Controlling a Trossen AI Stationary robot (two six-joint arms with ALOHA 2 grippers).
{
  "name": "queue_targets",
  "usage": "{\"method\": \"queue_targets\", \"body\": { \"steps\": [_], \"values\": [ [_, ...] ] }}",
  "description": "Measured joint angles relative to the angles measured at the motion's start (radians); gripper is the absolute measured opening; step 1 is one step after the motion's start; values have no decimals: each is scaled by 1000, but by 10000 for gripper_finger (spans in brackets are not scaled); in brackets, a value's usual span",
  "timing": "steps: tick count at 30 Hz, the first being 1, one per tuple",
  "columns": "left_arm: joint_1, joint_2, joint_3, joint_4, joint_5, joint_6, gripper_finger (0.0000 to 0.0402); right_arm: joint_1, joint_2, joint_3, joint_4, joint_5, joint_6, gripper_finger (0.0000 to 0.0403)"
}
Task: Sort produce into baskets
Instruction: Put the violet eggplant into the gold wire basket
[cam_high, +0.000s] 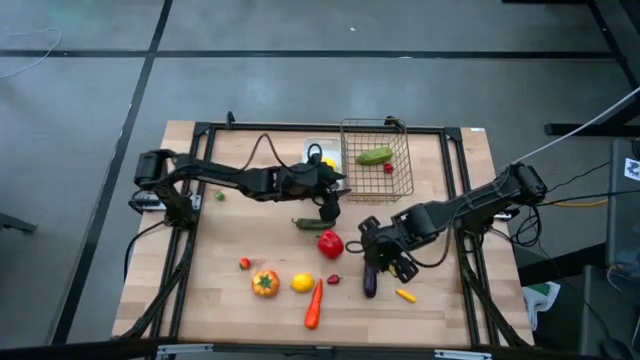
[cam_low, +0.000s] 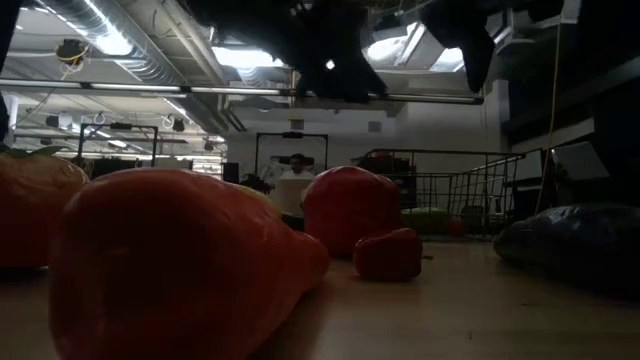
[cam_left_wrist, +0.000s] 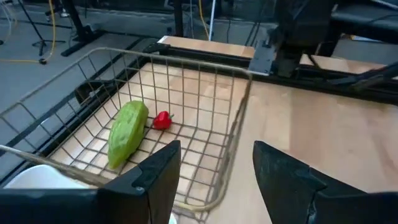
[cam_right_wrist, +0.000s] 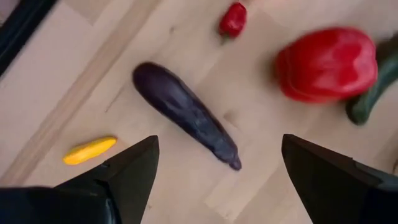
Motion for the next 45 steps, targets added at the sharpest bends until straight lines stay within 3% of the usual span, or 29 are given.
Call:
{"method": "queue_targets", "body": {
  "steps": [6, 12, 22, 27, 45],
  "values": [
    [-67, -139, 0, -181, 1, -54, 198, 25, 27, 0, 26, 5, -38, 335],
    [-149, -209, -1, -231, 1, -87, 198, 26, 126, 0, 42, 25, -84, 335],
    [-239, -210, -1, -256, 2, -110, 198, 25, 290, 0, 36, 67, -186, 335],
    [-255, -210, -1, -257, 2, -110, 198, 25, 346, 0, 33, 141, -196, 335],
    [-253, -210, -1, -268, -4, -107, 198, 25, 408, 0, 8, 169, -196, 323]
  ]
}}
